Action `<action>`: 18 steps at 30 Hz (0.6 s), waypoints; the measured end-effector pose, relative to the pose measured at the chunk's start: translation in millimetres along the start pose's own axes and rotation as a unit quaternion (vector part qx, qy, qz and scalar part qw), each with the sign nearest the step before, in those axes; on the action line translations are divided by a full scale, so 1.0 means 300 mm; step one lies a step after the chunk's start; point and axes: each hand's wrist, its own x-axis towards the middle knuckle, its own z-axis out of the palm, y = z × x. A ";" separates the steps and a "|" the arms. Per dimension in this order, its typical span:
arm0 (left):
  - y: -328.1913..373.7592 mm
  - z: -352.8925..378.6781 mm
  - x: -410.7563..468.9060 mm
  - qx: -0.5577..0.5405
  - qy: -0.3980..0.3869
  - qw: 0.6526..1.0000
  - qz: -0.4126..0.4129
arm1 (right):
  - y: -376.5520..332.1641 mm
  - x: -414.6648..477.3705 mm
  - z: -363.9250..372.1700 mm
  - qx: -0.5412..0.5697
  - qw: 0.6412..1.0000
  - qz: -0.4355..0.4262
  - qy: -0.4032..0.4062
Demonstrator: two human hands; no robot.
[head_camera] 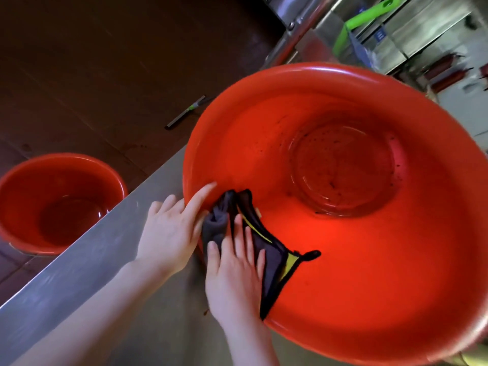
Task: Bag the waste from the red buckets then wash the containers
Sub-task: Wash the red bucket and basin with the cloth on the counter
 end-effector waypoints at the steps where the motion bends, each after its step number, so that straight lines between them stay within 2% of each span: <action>1: -0.001 0.000 -0.003 0.001 0.001 1.000 0.006 | 0.015 0.033 -0.006 0.005 1.000 0.010 -0.009; 4: -0.010 -0.002 -0.010 0.000 -0.006 1.000 0.002 | 0.080 0.267 -0.059 0.041 0.995 0.089 -0.001; 8: 0.003 -0.025 -0.007 -0.012 -0.039 0.999 0.000 | 0.169 0.560 -0.128 0.136 0.970 0.202 -0.008; 11: -0.019 -0.091 0.026 0.025 -0.055 0.998 0.037 | 0.212 0.610 -0.109 0.127 0.972 0.196 0.005; 15: -0.028 -0.204 0.192 0.016 0.090 0.992 0.084 | 0.224 0.596 -0.097 0.108 0.980 0.168 0.020; 18: -0.004 -0.223 0.261 0.014 0.089 0.989 0.119 | 0.220 0.561 -0.134 0.089 0.983 0.158 0.006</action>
